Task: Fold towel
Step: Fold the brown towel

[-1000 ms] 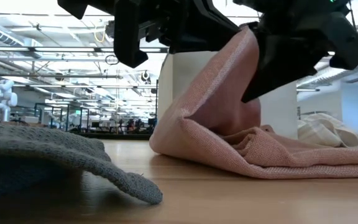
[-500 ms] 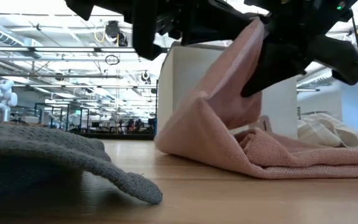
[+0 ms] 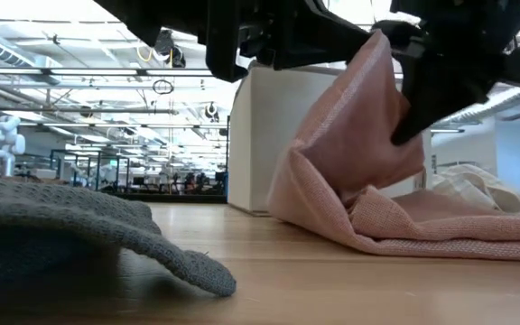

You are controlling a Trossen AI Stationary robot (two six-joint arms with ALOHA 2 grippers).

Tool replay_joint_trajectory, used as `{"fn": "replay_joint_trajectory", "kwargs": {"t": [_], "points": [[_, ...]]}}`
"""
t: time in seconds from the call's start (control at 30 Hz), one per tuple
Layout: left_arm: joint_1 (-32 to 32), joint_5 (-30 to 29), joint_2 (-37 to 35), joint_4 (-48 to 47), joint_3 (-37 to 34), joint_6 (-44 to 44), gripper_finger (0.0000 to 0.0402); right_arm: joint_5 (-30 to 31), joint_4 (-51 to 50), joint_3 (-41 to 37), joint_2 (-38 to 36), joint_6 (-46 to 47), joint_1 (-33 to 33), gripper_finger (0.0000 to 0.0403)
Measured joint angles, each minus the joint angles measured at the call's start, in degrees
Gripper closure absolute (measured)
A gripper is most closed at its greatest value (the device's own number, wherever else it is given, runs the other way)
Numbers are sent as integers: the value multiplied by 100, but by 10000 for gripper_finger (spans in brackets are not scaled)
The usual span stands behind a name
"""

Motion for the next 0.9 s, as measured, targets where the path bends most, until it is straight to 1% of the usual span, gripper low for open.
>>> {"fn": "replay_joint_trajectory", "kwargs": {"t": [0.13, 0.23, 0.37, 0.47, 0.57, 0.67, 0.77, 0.9], "points": [[92, 268, 12, -4, 0, -167, 383, -203, 27, -149, 0, 181, 12, 398], [122, 383, 212, 252, 0, -242, 383, -268, -4, -195, 4, 272, 37, 397], [124, 556, 665, 861, 4, -201, 383, -459, -37, -210, 15, 282, 40, 397], [128, 586, 960, 1251, 7, -201, 383, -644, -83, -247, 20, 338, 28, 397], [128, 581, 1080, 1587, 7, -246, 383, -843, -31, -324, 22, 460, 28, 397], [135, 547, 1094, 1692, 7, -250, 383, -888, 115, -468, 18, 580, 31, 394], [136, 566, 1094, 1710, 7, -269, 383, -886, 160, -553, 13, 656, 30, 376], [98, 819, 1130, 1852, 11, -303, 378, -866, 74, -582, 33, 694, 24, 334]]}}
